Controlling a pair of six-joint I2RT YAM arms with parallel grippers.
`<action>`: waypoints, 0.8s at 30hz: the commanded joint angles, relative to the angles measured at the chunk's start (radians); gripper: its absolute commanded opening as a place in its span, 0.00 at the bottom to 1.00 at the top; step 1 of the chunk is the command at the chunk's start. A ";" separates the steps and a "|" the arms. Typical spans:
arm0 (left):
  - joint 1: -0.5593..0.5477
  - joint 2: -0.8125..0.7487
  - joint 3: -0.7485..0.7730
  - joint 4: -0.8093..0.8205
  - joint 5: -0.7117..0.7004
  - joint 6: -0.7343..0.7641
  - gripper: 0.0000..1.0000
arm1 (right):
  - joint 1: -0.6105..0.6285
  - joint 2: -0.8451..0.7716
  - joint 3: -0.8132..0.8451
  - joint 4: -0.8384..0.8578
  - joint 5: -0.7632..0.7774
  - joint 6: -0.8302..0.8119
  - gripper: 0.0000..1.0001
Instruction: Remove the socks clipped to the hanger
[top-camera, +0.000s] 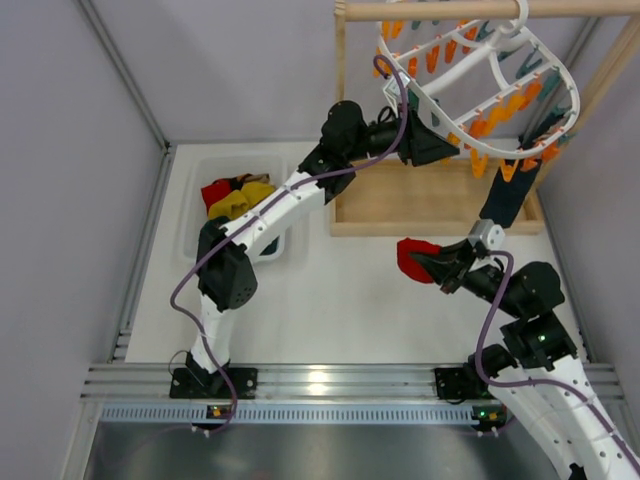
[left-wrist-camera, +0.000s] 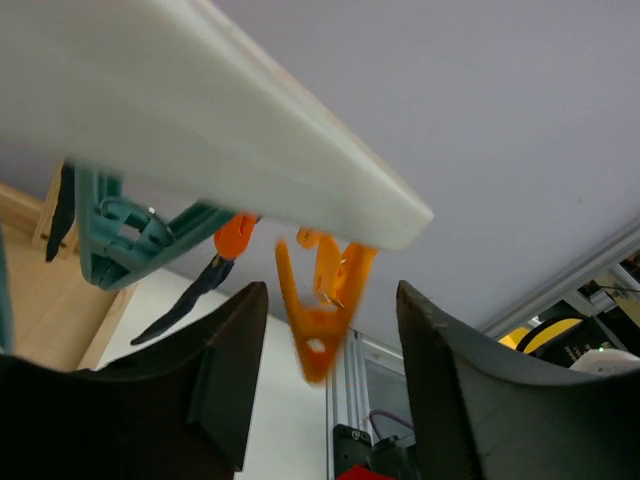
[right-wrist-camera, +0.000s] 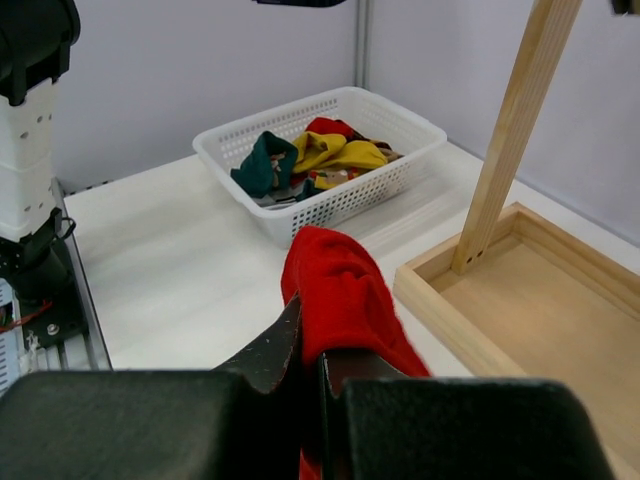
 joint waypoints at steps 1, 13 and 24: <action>0.008 -0.081 -0.075 0.024 -0.013 0.049 0.60 | -0.008 -0.035 -0.009 -0.030 0.047 0.010 0.00; 0.063 -0.323 -0.457 0.014 -0.147 0.146 0.99 | -0.008 -0.018 -0.023 -0.097 0.217 0.067 0.00; 0.108 -0.649 -0.702 -0.598 -0.918 0.344 0.99 | -0.005 0.218 -0.014 0.125 0.222 0.198 0.00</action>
